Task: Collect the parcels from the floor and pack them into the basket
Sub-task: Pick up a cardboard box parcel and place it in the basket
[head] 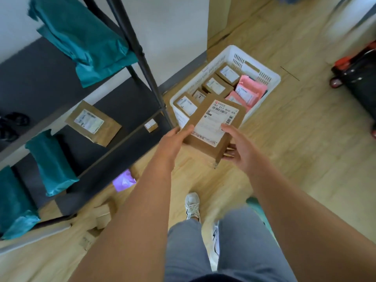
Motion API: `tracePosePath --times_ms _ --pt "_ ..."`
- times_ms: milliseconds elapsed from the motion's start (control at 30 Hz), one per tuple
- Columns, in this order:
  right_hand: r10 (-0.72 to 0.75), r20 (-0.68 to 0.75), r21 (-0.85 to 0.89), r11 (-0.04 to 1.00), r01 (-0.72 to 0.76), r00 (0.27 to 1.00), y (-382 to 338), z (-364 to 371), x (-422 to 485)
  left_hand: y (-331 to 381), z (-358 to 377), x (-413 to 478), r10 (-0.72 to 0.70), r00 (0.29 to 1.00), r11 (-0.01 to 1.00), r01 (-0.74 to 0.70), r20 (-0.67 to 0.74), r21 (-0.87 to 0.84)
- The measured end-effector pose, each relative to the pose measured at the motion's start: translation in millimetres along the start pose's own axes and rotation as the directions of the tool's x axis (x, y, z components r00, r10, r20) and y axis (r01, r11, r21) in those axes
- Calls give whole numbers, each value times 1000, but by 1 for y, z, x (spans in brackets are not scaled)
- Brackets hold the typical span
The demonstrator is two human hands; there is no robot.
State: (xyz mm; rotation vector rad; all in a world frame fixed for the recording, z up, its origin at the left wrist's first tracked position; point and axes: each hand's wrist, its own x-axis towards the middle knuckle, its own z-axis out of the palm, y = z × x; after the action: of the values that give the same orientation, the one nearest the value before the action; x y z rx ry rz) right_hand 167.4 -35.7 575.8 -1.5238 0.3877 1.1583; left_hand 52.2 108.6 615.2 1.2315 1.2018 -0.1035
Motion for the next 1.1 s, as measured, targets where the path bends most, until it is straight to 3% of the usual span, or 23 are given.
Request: tracePosePath --times_ms 133,233,433,667,800,1000,1100 --pt "22 -9 18 1000 -22 1000 -27 -23 19 27 38 25 16 995 995 -25 94 98" --pt "53 -86 -118 991 -63 995 -47 -48 42 32 72 46 -6 995 991 -7 96 134" --pt "51 -92 -502 860 -90 994 -106 -93 107 43 146 94 -95 994 990 100 -58 95" --pt "42 9 -655 755 -26 999 -139 -110 157 41 192 141 -192 956 978 204 -221 32" --pt "80 71 -649 760 -15 994 -144 -103 182 42 201 167 -230 937 964 256 -263 69" --pt "127 -2 -642 761 -99 992 -155 -89 225 49 198 223 -280 931 936 319 -235 151" --pt "104 16 -650 757 -68 994 -165 -85 254 54 199 253 -272 942 944 301 -197 134"
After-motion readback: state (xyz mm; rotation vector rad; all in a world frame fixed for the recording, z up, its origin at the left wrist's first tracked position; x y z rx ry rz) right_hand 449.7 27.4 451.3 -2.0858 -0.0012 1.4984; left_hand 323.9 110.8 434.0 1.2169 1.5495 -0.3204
